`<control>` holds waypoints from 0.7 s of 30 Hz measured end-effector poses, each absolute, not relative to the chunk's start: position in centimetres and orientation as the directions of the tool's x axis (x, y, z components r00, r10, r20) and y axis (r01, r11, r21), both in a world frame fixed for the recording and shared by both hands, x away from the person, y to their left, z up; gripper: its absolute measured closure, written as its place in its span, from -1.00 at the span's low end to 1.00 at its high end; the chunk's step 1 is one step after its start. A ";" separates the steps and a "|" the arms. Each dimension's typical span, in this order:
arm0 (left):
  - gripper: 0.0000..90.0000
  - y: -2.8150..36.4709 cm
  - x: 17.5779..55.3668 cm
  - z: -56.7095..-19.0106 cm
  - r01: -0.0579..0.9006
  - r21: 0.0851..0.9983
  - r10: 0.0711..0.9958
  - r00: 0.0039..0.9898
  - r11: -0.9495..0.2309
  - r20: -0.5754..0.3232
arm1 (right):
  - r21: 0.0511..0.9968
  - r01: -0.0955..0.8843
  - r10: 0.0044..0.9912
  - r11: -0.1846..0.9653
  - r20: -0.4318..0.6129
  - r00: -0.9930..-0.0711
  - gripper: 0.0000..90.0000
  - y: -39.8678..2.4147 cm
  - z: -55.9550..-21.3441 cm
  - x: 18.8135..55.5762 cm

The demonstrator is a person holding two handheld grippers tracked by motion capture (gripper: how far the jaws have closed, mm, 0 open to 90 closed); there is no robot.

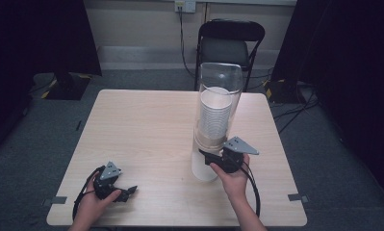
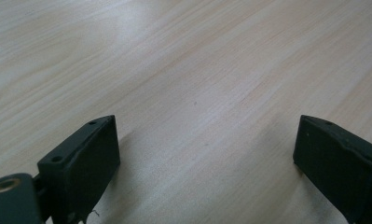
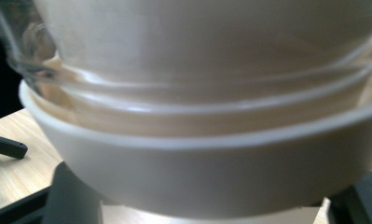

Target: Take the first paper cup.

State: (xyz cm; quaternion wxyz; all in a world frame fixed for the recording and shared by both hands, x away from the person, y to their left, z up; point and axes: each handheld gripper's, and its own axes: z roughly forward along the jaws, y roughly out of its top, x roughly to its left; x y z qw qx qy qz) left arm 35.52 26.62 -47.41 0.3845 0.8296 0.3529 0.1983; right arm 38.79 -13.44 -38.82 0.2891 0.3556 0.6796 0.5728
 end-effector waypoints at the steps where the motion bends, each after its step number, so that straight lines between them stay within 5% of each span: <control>1: -0.86 26.6 35.5 -47.4 0.433 0.778 0.738 0.672 -0.455 0.058 | 0.984 0.151 0.813 0.095 0.011 -0.582 -0.27 -13.5 -38.8 38.8; 21: -0.86 26.6 35.4 -47.4 0.437 0.781 0.747 0.662 -0.447 0.057 | 0.990 0.121 0.803 0.079 0.009 -0.596 -0.21 -13.5 -39.8 38.8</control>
